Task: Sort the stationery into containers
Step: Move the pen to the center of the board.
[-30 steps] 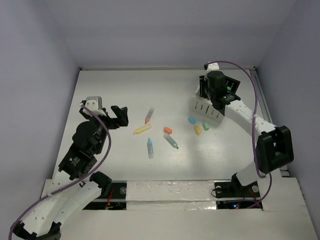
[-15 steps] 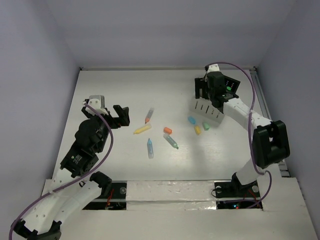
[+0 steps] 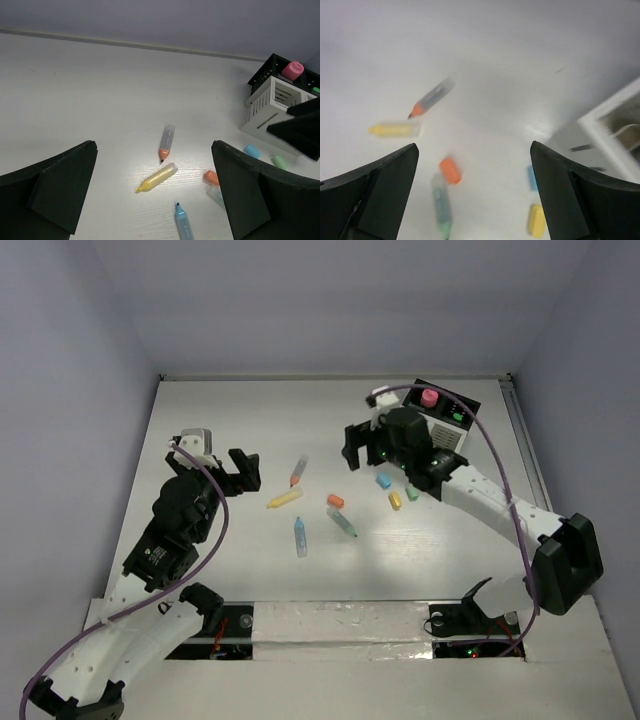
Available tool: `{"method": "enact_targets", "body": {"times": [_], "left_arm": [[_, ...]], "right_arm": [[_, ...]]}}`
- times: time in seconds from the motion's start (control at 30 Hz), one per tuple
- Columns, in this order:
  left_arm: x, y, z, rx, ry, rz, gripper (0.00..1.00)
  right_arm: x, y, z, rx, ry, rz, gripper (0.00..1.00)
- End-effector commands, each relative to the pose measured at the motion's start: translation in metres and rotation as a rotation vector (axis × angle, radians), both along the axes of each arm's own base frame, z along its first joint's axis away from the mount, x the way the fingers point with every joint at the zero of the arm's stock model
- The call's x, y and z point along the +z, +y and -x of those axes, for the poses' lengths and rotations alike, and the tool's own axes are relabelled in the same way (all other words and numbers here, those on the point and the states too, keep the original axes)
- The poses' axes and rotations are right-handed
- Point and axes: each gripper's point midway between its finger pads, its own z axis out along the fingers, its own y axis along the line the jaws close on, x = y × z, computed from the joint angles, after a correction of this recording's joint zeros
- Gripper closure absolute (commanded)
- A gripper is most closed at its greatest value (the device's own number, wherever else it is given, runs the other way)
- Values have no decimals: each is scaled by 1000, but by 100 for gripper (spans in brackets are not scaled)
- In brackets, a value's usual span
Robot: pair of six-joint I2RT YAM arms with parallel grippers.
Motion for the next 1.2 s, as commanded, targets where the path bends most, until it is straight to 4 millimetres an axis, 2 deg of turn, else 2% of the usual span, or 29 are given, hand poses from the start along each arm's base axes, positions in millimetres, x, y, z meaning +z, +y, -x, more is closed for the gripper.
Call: {"method": "enact_targets", "body": {"times": [0.0, 0.13, 0.17, 0.2, 0.23, 0.3, 0.33, 0.4, 0.43, 0.53, 0.67, 0.8, 0.9, 1.13, 1.17], "left_arm": [[8, -7, -2, -33, -24, 29, 1], [6, -14, -3, -72, -19, 29, 1], [6, -15, -3, -79, -17, 29, 1], [5, -15, -4, -82, -14, 28, 1], [5, -15, -4, -79, -10, 24, 1], [4, -15, -4, -79, -11, 23, 1], [5, -15, -3, -81, -14, 23, 1], [7, -15, -3, -84, -18, 25, 1], [7, -15, -3, -84, -18, 25, 1], [8, -13, -2, -79, -22, 25, 1], [9, -13, -1, -79, -29, 28, 1], [9, -16, 0, -96, -29, 29, 1], [12, -17, 1, -106, -35, 32, 1], [14, -20, 4, -127, -44, 38, 1], [14, -20, 4, -127, -44, 36, 1]], "right_arm": [[-53, 24, 39, 107, 155, 51, 4], [-74, 43, 61, 177, 215, 46, 21], [-77, 52, 69, 223, 238, 32, 32], [-81, 53, 69, 226, 251, 36, 38], [-96, 66, 72, 254, 280, 60, 49], [-93, 71, 67, 256, 276, 54, 49], [-100, 79, 68, 274, 294, 55, 44], [-98, 91, 60, 275, 296, 26, 34], [-99, 101, 49, 266, 296, 18, 25], [-104, 120, 33, 234, 310, -9, 18], [-124, 150, 6, 190, 336, -29, 16], [-149, 156, -15, 112, 349, 43, 15], [-161, 161, -22, 86, 356, 80, 16], [-182, 173, -23, 58, 336, 228, 16], [-188, 168, -22, 47, 348, 257, 17]]}}
